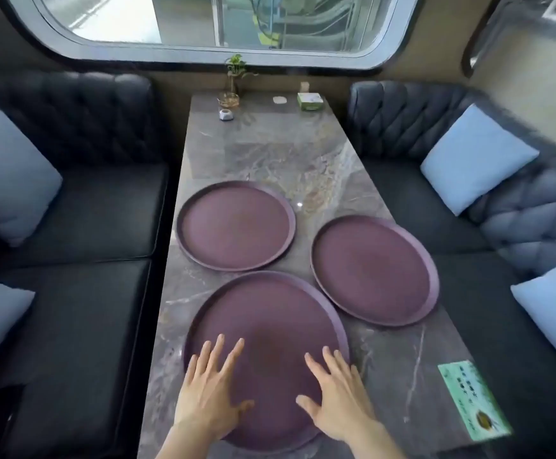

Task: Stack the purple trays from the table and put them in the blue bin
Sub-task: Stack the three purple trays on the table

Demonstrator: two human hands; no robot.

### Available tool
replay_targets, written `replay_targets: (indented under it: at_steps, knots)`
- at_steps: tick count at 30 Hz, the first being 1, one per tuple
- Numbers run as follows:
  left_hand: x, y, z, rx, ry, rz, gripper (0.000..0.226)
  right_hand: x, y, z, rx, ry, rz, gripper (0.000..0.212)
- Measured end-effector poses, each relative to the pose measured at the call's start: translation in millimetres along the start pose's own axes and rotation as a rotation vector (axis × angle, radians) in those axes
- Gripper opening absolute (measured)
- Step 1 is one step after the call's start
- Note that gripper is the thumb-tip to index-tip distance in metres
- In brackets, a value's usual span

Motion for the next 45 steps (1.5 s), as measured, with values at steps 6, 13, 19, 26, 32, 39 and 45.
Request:
replay_targets:
  at_steps: [6,13,19,26,32,39,45]
  knots:
    - [-6,34,10,-0.088,-0.030,-0.172,0.116,3,20,37,0.155,0.018,0.031,0.072]
    - [-30,22,32,-0.224,0.005,-0.048,0.070,-9,-12,48,-0.017,0.058,0.259,0.042]
    - [-97,-32,69,0.168,-0.161,0.119,0.032,-42,-95,121,-0.443,0.359,0.534,0.022]
    - [-219,-54,134,0.537,-0.224,0.071,0.032,-98,-168,250,-0.640,0.693,0.562,0.018]
    - [-285,-36,161,0.630,-0.343,0.021,0.072,-152,-183,299,-0.796,0.684,0.487,0.062]
    - [-297,-18,164,0.907,-0.470,0.036,0.074,-175,-174,300,-1.255,0.739,0.542,0.061]
    - [-263,-56,143,0.878,-0.449,0.263,0.040,-140,-177,278,-1.094,0.853,0.722,0.044]
Point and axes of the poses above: each hand's wrist, its own x-axis away from the middle knuckle, its own y-axis out of the palm, z = x × y, the point moved 6 cm from there along -x, towards the middle knuckle
